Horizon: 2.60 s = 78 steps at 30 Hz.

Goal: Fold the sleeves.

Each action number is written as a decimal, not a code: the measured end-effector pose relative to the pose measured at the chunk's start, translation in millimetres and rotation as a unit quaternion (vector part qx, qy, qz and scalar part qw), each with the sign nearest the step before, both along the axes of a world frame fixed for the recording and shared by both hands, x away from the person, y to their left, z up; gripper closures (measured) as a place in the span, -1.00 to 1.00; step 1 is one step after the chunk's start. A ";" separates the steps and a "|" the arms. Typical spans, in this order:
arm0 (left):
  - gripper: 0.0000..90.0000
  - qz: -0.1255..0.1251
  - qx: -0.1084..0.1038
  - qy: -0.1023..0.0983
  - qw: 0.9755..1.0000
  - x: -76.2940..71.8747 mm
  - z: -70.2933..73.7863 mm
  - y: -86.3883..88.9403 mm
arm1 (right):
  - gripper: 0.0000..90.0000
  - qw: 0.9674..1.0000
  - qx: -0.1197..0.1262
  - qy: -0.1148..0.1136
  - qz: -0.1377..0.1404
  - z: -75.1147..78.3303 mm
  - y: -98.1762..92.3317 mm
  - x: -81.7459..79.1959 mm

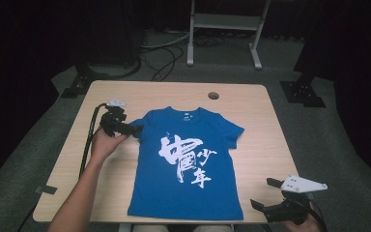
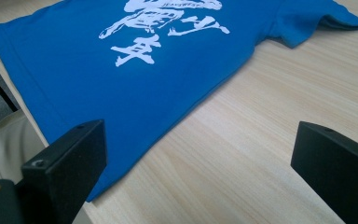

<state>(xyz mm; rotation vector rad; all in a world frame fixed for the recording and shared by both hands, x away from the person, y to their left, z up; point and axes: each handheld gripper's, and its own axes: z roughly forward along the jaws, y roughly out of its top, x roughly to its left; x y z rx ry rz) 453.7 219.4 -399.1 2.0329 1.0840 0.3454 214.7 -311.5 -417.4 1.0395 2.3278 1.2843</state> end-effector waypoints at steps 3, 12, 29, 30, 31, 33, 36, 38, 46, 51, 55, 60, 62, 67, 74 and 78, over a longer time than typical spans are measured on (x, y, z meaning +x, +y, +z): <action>-0.89 0.003 -0.008 0.010 1.000 4.3 -4.9 2.4 | -0.92 1.000 0.000 0.002 0.001 -0.5 1.5 0.3; -0.89 0.006 -0.004 0.040 0.999 16.9 -6.2 7.2 | -0.92 1.000 -0.001 0.005 0.010 -2.0 6.8 3.2; -0.81 0.002 -0.008 0.044 0.999 29.3 -4.6 5.2 | -0.92 1.000 -0.004 0.007 0.017 -2.2 9.6 2.3; -0.81 0.003 -0.005 0.046 0.999 30.3 -5.9 6.4 | -0.92 1.000 -0.005 0.006 0.018 -2.1 9.7 2.0; -0.80 0.002 -0.011 0.049 0.999 31.0 -7.2 7.9 | -0.92 1.000 -0.005 0.006 0.018 -1.8 9.9 1.7; -0.68 0.003 -0.013 0.051 0.999 32.1 -8.7 9.2 | -0.92 1.000 -0.005 0.004 0.020 -1.6 10.0 1.8; -0.53 0.005 -0.022 0.057 0.998 34.0 -11.5 11.7 | -0.92 1.000 -0.005 0.004 0.020 -1.8 10.3 2.0; -0.50 0.010 -0.018 0.058 0.998 35.2 -13.2 12.7 | -0.92 1.000 -0.006 0.005 0.020 -1.9 10.5 2.1; -0.26 0.018 -0.004 0.077 0.997 40.6 -24.5 18.9 | -0.92 1.000 -0.005 0.007 0.022 -3.1 10.6 2.5; -0.12 0.019 0.010 0.068 0.997 40.6 -24.6 18.7 | -0.92 1.000 -0.007 0.008 0.025 -3.6 11.1 2.4; 0.04 0.021 0.026 0.058 0.998 39.9 -24.4 17.6 | -0.92 1.000 -0.007 0.007 0.027 -3.8 11.8 2.1; 0.36 0.008 0.065 0.038 0.997 37.1 -23.7 7.9 | -0.92 1.000 -0.008 0.008 0.029 -4.2 13.3 2.2; 0.51 0.003 0.076 0.033 0.997 36.8 -23.4 4.6 | -0.92 1.000 -0.008 0.008 0.029 -4.2 13.5 2.2; 0.89 -0.002 0.060 0.042 0.997 37.5 -24.3 5.2 | -0.92 0.999 -0.006 0.008 0.032 -4.3 13.8 2.0; 0.93 0.007 0.021 0.050 0.998 36.7 -19.9 9.7 | -0.92 0.999 -0.006 0.008 0.033 -5.0 14.4 1.8; 0.93 0.004 0.002 0.040 0.999 34.2 -12.3 9.5 | -0.92 0.999 -0.007 0.008 0.034 -5.3 15.1 1.8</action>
